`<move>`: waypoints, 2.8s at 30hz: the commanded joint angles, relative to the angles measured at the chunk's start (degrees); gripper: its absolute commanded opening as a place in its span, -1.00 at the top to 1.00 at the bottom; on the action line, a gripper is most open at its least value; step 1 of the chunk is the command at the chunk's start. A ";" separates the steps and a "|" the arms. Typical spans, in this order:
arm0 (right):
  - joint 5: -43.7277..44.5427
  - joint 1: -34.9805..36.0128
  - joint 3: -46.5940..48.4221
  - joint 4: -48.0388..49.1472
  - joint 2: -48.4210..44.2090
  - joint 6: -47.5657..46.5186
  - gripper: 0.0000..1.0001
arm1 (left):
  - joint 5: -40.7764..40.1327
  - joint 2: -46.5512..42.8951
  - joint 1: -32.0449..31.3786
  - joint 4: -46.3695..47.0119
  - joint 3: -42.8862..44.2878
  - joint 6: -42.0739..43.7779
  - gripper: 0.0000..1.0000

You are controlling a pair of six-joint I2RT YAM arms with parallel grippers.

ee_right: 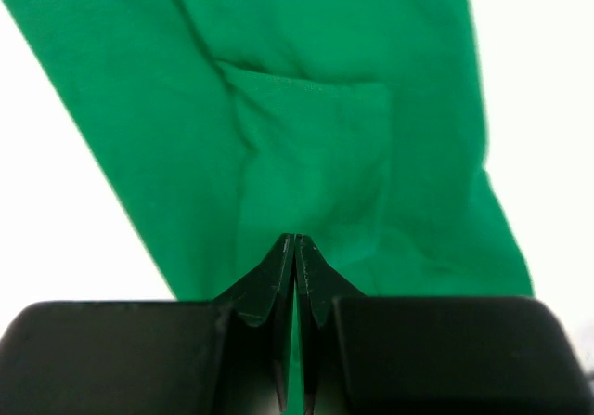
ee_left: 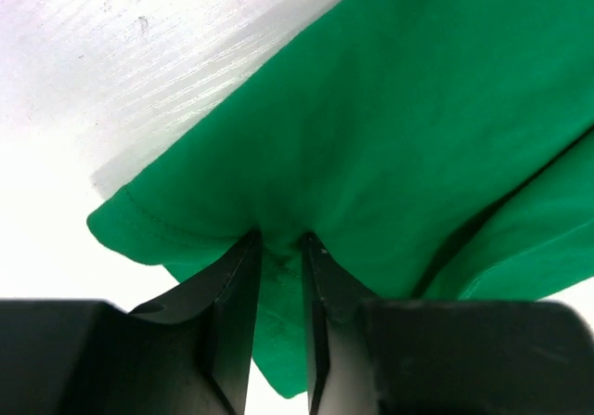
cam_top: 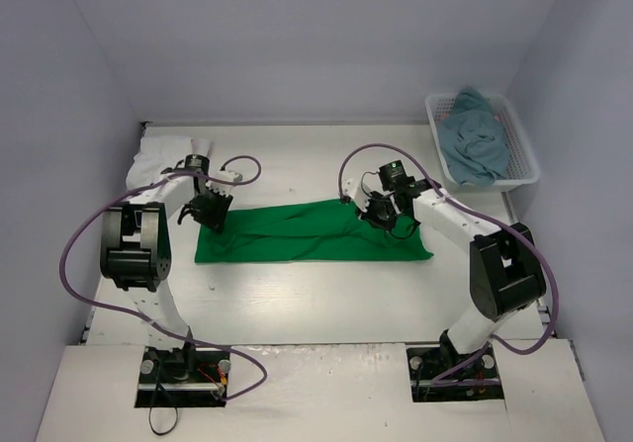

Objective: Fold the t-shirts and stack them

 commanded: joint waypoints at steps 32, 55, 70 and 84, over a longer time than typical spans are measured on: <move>11.45 -3.45 18.95 5.80 27.18 9.79 1.00 | -5.51 -8.19 -2.88 -0.85 -12.39 4.74 0.90; 8.38 0.59 61.86 6.77 52.96 16.47 1.00 | 1.69 -20.23 -17.20 -21.60 -18.12 11.34 0.90; 15.50 1.64 37.17 12.76 21.07 21.23 0.83 | -2.26 -25.94 -17.29 -18.88 -5.72 4.40 0.90; 10.76 2.35 24.59 9.14 18.93 22.54 1.00 | -3.67 -14.98 -17.03 -3.68 -7.31 7.03 1.00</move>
